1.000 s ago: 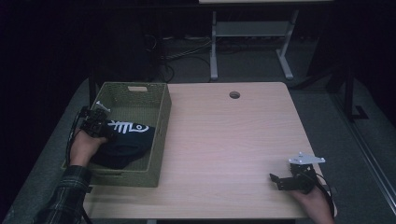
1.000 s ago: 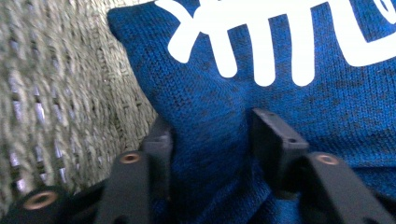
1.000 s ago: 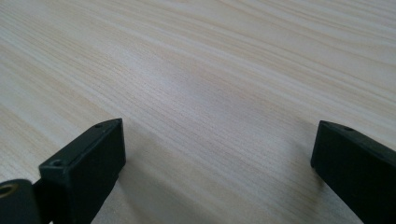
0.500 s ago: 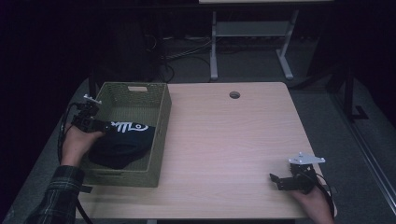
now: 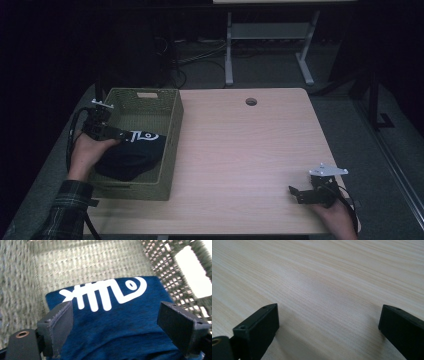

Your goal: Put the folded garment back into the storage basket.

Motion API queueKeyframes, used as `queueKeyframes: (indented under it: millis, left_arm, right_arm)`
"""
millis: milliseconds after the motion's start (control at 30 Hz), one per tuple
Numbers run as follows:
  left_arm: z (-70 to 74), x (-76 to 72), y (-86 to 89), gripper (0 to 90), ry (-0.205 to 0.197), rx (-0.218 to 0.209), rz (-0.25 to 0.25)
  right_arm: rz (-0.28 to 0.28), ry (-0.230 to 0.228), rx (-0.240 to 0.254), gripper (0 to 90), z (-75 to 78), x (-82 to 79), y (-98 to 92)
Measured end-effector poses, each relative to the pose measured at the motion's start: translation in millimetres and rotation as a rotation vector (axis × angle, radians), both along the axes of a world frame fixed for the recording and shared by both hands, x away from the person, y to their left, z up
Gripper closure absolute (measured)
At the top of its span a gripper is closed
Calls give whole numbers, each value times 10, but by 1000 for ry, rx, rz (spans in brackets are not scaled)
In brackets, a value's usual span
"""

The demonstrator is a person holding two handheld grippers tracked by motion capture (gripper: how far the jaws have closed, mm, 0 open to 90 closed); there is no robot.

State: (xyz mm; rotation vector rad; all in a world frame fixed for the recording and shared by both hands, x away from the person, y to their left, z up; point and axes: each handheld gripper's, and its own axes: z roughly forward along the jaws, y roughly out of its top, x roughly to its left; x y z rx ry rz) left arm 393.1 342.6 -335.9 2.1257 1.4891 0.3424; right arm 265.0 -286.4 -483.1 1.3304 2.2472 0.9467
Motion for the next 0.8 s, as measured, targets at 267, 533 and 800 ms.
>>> queueKeyframes:
  millis: [267,533,800]
  left_arm:
    - [142,-100,-270,132,-63,-32,-68]
    - [263,-204,-627,132,-110,-77,-154]
    - [336,-353,-1027,132,-154,-133,-248]
  right_arm:
    - [-6,2,-1,27,1,7,4]
    - [-6,1,-1,28,1,7,4]
    - [-7,-1,0,27,0,-1,3]
